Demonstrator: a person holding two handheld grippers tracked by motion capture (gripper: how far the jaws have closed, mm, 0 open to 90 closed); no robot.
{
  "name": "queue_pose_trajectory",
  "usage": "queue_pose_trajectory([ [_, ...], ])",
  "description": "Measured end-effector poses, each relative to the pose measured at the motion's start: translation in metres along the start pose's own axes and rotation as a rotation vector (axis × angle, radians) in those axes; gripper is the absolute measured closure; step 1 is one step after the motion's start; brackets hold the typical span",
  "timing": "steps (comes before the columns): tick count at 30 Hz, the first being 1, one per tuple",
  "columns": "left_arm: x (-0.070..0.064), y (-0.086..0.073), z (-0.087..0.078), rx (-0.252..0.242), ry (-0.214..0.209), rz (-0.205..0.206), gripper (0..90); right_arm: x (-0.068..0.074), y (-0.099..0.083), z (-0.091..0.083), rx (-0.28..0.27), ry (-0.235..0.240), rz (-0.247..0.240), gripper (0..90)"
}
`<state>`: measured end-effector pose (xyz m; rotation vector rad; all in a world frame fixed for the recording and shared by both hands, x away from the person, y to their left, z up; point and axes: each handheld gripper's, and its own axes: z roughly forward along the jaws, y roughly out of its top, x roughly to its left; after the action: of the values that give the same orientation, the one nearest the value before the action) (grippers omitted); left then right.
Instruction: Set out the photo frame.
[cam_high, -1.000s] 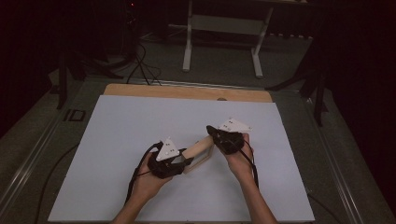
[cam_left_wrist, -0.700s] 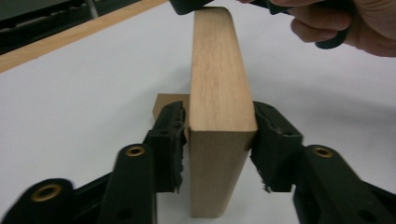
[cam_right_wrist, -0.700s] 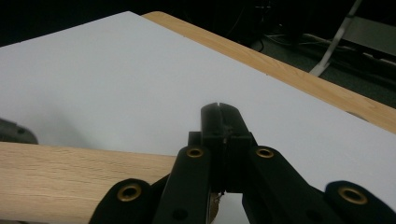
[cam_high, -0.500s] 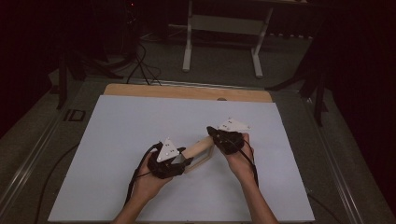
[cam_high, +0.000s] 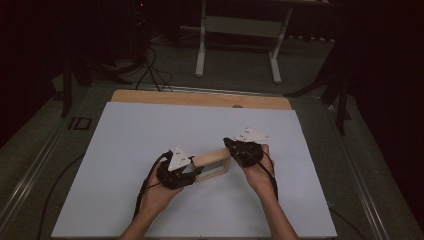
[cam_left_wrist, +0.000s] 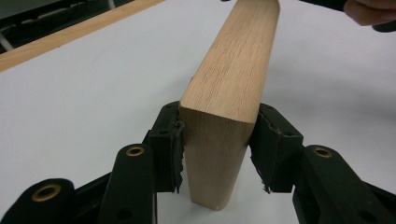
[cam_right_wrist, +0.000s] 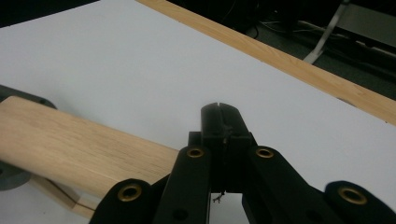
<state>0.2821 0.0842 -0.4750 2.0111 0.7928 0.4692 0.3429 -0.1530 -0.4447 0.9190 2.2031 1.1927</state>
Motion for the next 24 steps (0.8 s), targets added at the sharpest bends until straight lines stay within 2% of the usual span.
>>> queue_pose_trajectory([
  [13, 0.004, 0.0, 0.003, 0.011, 0.028, -0.008, 55.7, 0.002, -0.005, -0.007, -0.011, 0.011, 0.022, 90.0],
  [24, 0.005, -0.001, 0.003, 0.014, 0.017, -0.006, 55.2, 0.005, -0.009, -0.014, -0.016, 0.01, 0.033, 90.0],
])
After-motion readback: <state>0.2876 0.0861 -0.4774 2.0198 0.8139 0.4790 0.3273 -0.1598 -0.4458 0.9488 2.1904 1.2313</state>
